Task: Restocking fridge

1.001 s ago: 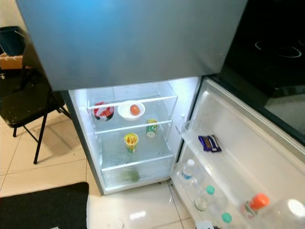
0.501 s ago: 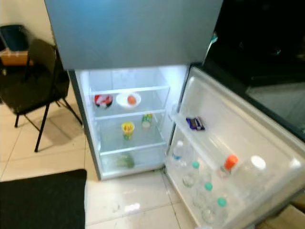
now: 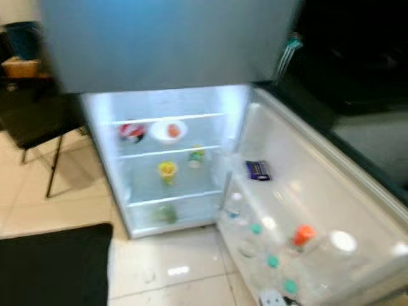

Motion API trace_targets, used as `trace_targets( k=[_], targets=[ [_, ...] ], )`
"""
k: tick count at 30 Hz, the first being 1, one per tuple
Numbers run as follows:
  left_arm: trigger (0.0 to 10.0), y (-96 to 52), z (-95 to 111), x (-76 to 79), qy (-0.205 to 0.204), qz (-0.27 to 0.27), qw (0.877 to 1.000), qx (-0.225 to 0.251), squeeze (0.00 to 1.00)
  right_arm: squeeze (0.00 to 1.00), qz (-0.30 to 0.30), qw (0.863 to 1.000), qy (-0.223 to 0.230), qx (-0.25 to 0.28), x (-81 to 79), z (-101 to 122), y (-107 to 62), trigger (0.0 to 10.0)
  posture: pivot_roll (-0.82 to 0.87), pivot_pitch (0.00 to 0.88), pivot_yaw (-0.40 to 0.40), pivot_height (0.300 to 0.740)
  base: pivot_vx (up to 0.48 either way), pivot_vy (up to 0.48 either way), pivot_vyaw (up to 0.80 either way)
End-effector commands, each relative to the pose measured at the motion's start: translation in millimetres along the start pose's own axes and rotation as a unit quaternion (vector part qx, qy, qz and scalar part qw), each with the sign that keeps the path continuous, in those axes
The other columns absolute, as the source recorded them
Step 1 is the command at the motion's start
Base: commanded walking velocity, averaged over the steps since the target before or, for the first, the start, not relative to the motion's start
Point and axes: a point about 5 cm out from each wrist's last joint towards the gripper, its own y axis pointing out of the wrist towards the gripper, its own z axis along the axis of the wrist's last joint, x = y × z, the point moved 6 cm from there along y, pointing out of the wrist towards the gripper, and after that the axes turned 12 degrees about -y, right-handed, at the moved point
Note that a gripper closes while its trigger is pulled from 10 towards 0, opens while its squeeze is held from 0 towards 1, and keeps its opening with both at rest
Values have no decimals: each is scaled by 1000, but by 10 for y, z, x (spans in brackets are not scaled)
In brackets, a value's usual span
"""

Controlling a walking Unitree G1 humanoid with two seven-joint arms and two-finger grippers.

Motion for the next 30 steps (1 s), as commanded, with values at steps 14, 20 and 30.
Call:
trace_targets(
  k=[14, 20, 30],
  targets=[
    [10000, -41, -158, -73, -6, 11, 1000, -20, 0, 0, -19, 999, 18, -27, 56, -104, -13, 10000, -77, 0, -17, 740, 0, 0, -760],
    [10000, -40, -156, -70, 0, 10, 1000, -20, 0, 0, -19, 999, 18, -27, 82, -94, -17, 10000, -76, 0, -17, 740, 0, 0, -763],
    [10000, -42, -158, -70, 2, 9, 1000, -21, 0, 0, -20, 999, 20, -29, 85, -93, -17, 10000, -77, 0, -16, 740, 0, 0, -763]
  ],
)
